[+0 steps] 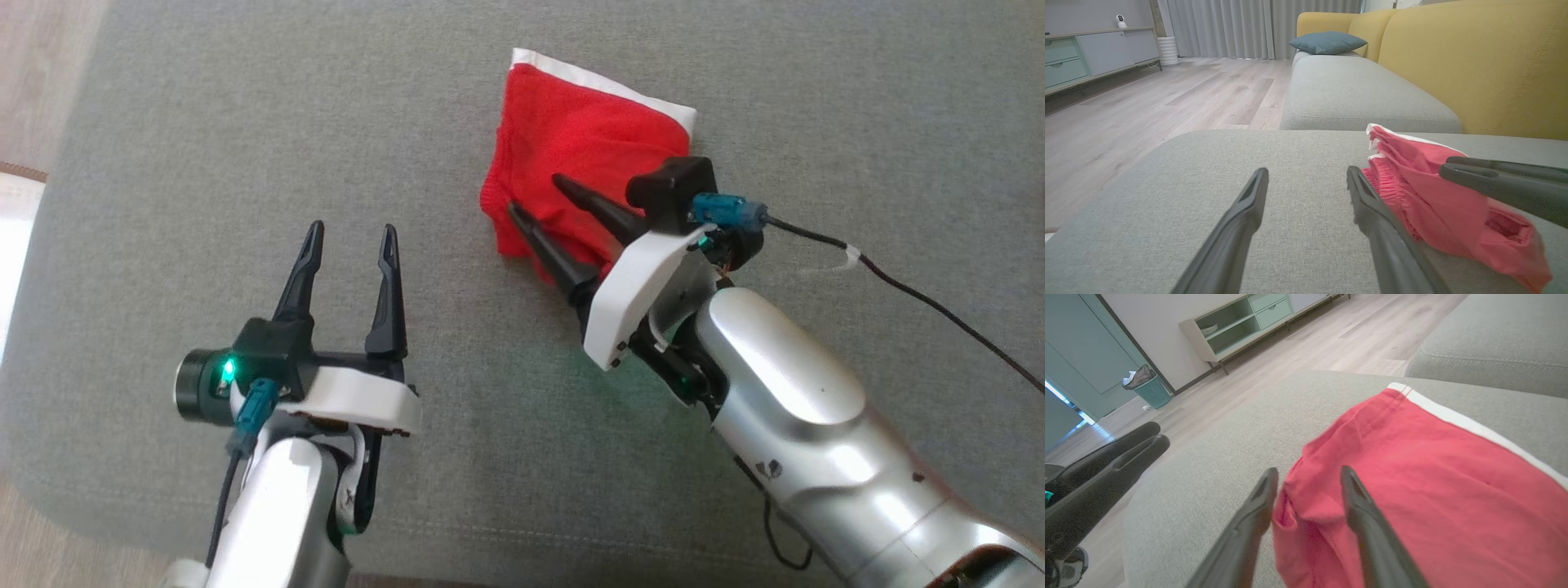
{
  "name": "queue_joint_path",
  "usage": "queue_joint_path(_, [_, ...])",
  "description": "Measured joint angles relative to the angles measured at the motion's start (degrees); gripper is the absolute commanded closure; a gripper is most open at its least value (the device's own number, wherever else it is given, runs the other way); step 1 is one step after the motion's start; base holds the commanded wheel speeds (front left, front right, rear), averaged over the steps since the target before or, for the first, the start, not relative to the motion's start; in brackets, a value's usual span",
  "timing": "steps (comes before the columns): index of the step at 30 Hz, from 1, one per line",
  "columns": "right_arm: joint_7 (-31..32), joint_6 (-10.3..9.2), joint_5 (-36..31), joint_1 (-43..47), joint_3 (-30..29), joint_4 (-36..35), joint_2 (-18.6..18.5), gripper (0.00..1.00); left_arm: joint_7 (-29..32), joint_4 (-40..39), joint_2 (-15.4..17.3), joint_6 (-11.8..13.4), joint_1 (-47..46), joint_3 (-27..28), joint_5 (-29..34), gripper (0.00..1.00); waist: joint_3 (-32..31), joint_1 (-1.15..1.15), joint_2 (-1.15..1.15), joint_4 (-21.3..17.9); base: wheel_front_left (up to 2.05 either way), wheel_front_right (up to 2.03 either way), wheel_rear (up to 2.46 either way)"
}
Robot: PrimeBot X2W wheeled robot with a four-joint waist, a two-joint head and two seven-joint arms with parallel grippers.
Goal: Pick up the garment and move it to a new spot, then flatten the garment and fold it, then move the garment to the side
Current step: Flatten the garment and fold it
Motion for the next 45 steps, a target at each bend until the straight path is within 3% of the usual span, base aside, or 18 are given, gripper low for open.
queue_joint_path(8, [-9.75,0.0,-4.39,0.12,0.11,-1.6,-0.37,0.0,0.0,0.24,-0.04,0.01,0.01,0.36,0.0,0.0,-0.45,0.0,0.0,-1.7,0.0,0.0,0.0])
queue_joint_path(14, [-16.05,0.0,-8.29,4.57,-12.0,-7.72,-4.92,0.0,0.0,0.36,0.13,0.14,0.09,0.88,0.02,0.0,-1.69,0.0,0.0,-3.75,0.0,0.0,0.0])
queue_joint_path(20, [-14.88,0.0,-12.81,17.23,-26.55,-14.91,-6.86,0.0,0.0,0.69,0.78,0.48,0.58,1.47,0.09,0.0,-3.54,0.0,0.0,-6.22,0.0,0.0,0.0])
queue_joint_path(26, [-11.14,0.0,-16.21,28.25,-36.35,-23.79,-4.99,0.0,0.0,1.29,2.08,0.52,2.91,2.55,0.08,0.0,-6.08,0.0,0.0,-7.73,0.0,0.0,0.0])
queue_joint_path(33, [-6.89,0.0,-18.05,37.99,-38.64,-31.04,-1.69,0.0,0.18,1.18,2.93,0.97,6.83,2.53,-0.01,0.0,-9.66,0.0,0.0,-8.76,0.0,0.0,0.0])
queue_joint_path(45, [-2.85,0.0,-19.93,45.5,-39.82,-36.78,0.36,0.0,2.54,-0.79,4.59,2.01,12.88,2.37,-0.53,0.0,-14.75,0.0,0.0,-9.62,0.0,0.0,0.0])
